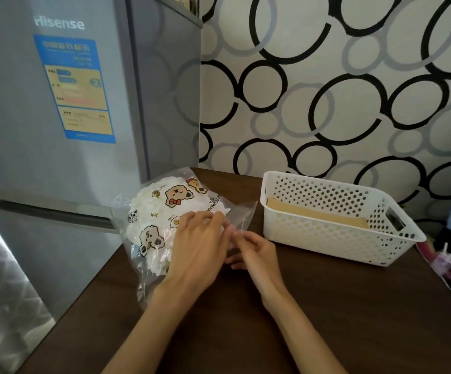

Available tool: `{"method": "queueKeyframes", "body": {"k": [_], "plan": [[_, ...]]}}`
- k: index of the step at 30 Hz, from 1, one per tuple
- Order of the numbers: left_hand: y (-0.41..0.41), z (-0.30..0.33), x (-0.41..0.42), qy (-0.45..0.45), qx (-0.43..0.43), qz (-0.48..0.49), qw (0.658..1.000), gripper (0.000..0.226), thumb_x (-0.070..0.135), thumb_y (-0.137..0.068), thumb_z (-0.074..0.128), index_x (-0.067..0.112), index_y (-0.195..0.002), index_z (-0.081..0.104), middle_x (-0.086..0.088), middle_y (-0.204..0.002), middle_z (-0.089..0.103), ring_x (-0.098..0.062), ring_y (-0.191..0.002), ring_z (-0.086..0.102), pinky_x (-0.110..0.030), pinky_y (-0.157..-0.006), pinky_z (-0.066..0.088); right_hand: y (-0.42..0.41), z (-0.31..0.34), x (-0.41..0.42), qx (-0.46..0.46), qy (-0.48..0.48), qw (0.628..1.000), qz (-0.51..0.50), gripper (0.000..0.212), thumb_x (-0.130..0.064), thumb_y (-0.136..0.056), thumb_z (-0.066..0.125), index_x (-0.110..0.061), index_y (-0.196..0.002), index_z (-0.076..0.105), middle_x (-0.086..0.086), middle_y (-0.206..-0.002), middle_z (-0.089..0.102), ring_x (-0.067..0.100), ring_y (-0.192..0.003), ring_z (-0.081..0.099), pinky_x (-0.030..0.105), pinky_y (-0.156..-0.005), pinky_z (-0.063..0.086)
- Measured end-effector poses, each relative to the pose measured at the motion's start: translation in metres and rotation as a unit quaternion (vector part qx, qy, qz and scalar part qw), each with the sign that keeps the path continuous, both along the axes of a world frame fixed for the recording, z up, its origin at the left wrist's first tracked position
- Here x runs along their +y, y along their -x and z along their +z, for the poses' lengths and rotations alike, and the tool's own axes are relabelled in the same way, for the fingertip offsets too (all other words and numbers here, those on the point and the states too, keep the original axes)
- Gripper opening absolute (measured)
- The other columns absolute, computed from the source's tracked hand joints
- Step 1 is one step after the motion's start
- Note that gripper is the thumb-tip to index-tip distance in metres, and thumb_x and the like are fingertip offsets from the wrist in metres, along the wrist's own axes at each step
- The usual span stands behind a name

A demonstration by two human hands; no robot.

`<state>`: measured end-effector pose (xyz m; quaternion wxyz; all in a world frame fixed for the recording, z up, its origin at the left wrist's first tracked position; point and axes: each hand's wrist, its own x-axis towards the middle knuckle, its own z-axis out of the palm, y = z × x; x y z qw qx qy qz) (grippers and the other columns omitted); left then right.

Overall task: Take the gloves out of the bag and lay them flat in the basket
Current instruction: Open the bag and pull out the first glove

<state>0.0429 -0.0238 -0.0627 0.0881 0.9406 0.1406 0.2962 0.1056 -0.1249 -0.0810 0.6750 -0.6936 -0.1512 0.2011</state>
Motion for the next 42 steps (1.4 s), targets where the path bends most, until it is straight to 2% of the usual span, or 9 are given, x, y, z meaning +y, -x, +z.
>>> {"method": "queueKeyframes", "body": {"k": [7,14,17,22,26,29,33,37,42], "plan": [[0.002,-0.004,0.009,0.035,-0.012,-0.034,0.999,0.032,0.052,-0.089,0.053,0.029,-0.105,0.069,0.010,-0.104,0.068,-0.008,-0.109,0.054,-0.022,-0.096,0.019,0.004,-0.008,-0.004,-0.116,0.047,0.992,0.019,0.017,-0.017,-0.095,0.053,-0.018,-0.089,0.068,-0.002,-0.084,0.071,0.006,-0.071,0.067,0.018,-0.066,0.052],[0.004,0.000,0.013,0.008,-0.003,-0.013,1.000,0.020,0.031,-0.093,0.058,0.023,-0.084,0.074,0.004,-0.088,0.071,-0.017,-0.087,0.061,-0.030,-0.091,0.033,0.007,-0.013,0.000,-0.237,0.232,0.943,-0.003,0.027,-0.042,-0.093,0.052,-0.029,-0.070,0.056,-0.010,-0.075,0.061,0.008,-0.088,0.058,0.030,-0.092,0.032],[0.006,0.000,0.007,-0.044,-0.008,-0.002,0.999,0.025,0.015,-0.081,0.070,0.021,-0.059,0.060,0.004,-0.061,0.063,-0.017,-0.057,0.057,-0.030,-0.074,0.043,0.009,-0.012,0.002,-0.246,0.266,0.932,-0.010,0.023,-0.034,-0.093,0.053,-0.028,-0.071,0.054,-0.010,-0.077,0.059,0.014,-0.094,0.056,0.035,-0.096,0.036],[0.011,0.013,0.016,0.031,-0.147,0.050,0.987,0.022,0.022,-0.091,0.057,0.015,-0.077,0.072,-0.002,-0.055,0.063,-0.019,-0.045,0.056,-0.030,-0.039,0.042,0.011,-0.014,0.001,-0.277,0.296,0.914,-0.010,0.019,-0.038,-0.089,0.060,-0.030,-0.073,0.055,-0.011,-0.073,0.058,0.010,-0.085,0.056,0.029,-0.084,0.033],[0.016,0.010,0.024,0.017,-0.119,0.011,0.993,0.036,0.040,-0.092,0.046,0.022,-0.081,0.074,0.001,-0.065,0.068,-0.018,-0.055,0.062,-0.031,-0.045,0.047,0.012,-0.017,0.001,-0.292,0.286,0.913,-0.013,0.021,-0.043,-0.082,0.067,-0.032,-0.080,0.049,-0.013,-0.079,0.055,0.004,-0.082,0.052,0.028,-0.085,0.038],[0.025,0.018,0.021,-0.032,-0.079,0.007,0.996,0.015,0.039,-0.078,0.075,0.024,-0.082,0.073,0.001,-0.074,0.071,-0.020,-0.068,0.066,-0.030,-0.058,0.049,0.019,-0.011,-0.003,-0.346,0.199,0.912,-0.095,0.033,-0.043,-0.078,0.070,-0.029,-0.080,0.040,-0.013,-0.077,0.047,0.002,-0.071,0.048,0.018,-0.066,0.043],[0.060,0.023,0.026,-0.040,0.042,0.082,0.995,0.045,0.054,-0.066,0.078,0.030,-0.103,0.066,0.002,-0.133,0.056,-0.023,-0.127,0.046,-0.045,-0.106,0.035,0.031,-0.007,-0.016,-0.629,0.125,0.766,-0.033,0.022,-0.042,-0.085,0.062,-0.024,-0.078,0.051,-0.010,-0.079,0.052,0.004,-0.074,0.046,0.016,-0.066,0.041],[0.090,0.025,0.032,0.065,0.184,0.140,0.971,0.028,0.058,-0.082,0.060,0.041,-0.105,0.057,0.004,-0.153,0.025,-0.024,-0.143,0.019,-0.049,-0.114,0.024,0.033,-0.014,-0.017,-0.682,0.276,0.675,0.056,0.056,-0.059,-0.078,0.060,-0.027,-0.123,0.050,-0.008,-0.118,0.057,0.007,-0.113,0.049,0.023,-0.098,0.042],[0.082,0.032,0.028,0.258,0.139,0.047,0.955,0.010,0.040,-0.086,0.064,0.043,-0.079,0.057,0.004,-0.158,0.020,-0.024,-0.145,0.019,-0.044,-0.115,0.022,0.030,-0.001,-0.011,-0.636,0.305,0.709,-0.013,0.042,-0.045,-0.071,0.075,-0.030,-0.109,0.062,-0.005,-0.106,0.062,0.013,-0.099,0.059,0.028,-0.084,0.047]]}}
